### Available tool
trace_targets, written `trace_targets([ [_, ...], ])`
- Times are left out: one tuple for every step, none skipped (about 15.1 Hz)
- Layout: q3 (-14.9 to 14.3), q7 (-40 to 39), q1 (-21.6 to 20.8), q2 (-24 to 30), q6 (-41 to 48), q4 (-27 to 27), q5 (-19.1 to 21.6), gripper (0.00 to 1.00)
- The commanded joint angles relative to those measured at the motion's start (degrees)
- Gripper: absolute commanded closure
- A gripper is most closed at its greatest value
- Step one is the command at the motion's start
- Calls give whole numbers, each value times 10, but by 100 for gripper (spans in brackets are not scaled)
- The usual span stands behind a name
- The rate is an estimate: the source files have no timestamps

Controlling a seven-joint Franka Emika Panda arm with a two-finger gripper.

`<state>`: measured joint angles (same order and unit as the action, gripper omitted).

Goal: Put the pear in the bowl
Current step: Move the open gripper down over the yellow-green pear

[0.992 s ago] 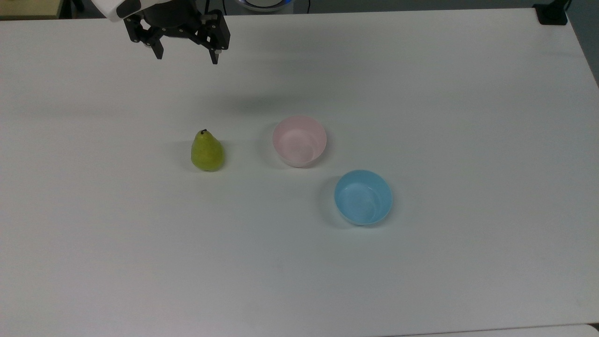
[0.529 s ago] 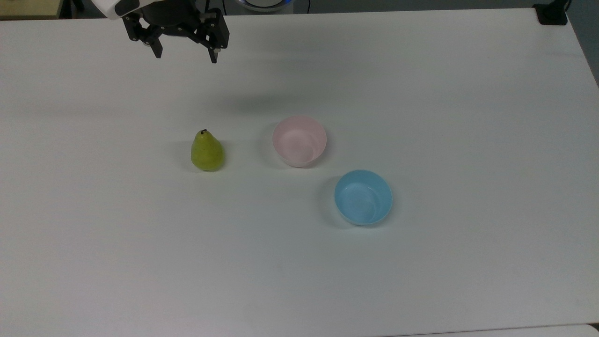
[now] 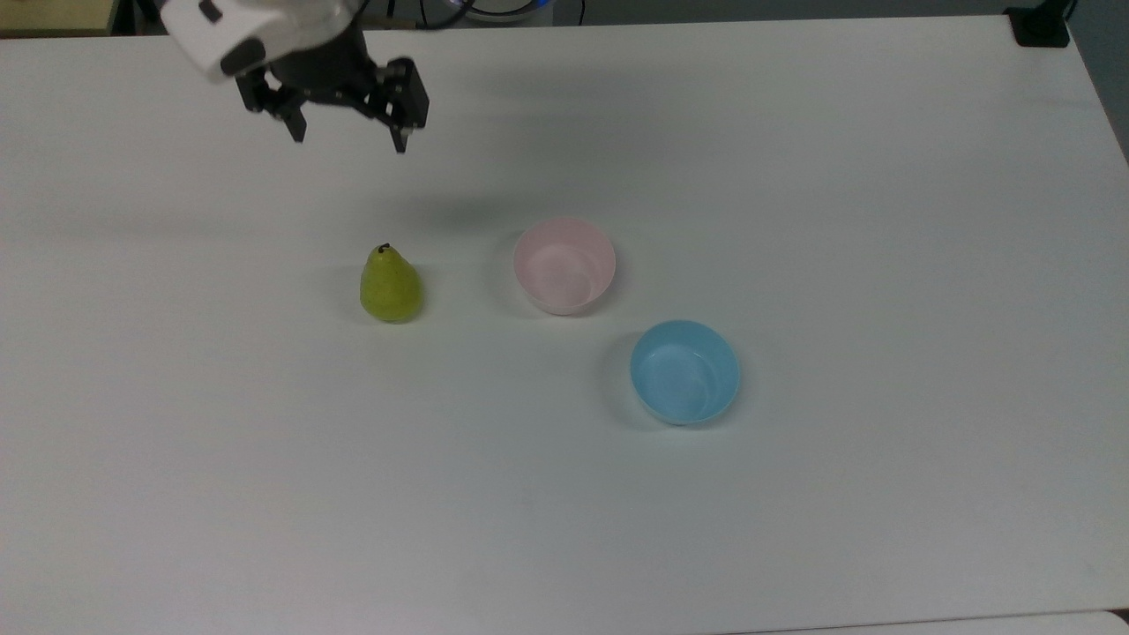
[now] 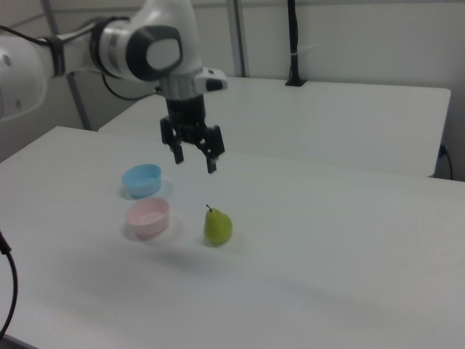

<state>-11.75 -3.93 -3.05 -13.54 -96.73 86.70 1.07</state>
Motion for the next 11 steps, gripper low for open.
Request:
trace_targets([
  [-2, -9, 3, -37, -33, 8, 4, 0],
  [-2, -19, 3, -47, -34, 8, 4, 0],
  [-1, -28, 3, -57, -34, 8, 4, 0],
  [-1, -33, 3, -69, -36, 8, 3, 0],
  [-1, -36, 3, -78, -43, 8, 3, 0],
  [-1, -38, 3, -83, -61, 14, 3, 0],
  [-1, -38, 3, -88, -73, 22, 3, 0],
  [-1, -38, 2, -96, -86, 26, 3, 0],
  [-1, -38, 2, -111, -99, 26, 1, 0],
  [0, -38, 2, -119, -102, 26, -5, 0],
  [0, -38, 1, -126, -103, 27, -16, 0],
])
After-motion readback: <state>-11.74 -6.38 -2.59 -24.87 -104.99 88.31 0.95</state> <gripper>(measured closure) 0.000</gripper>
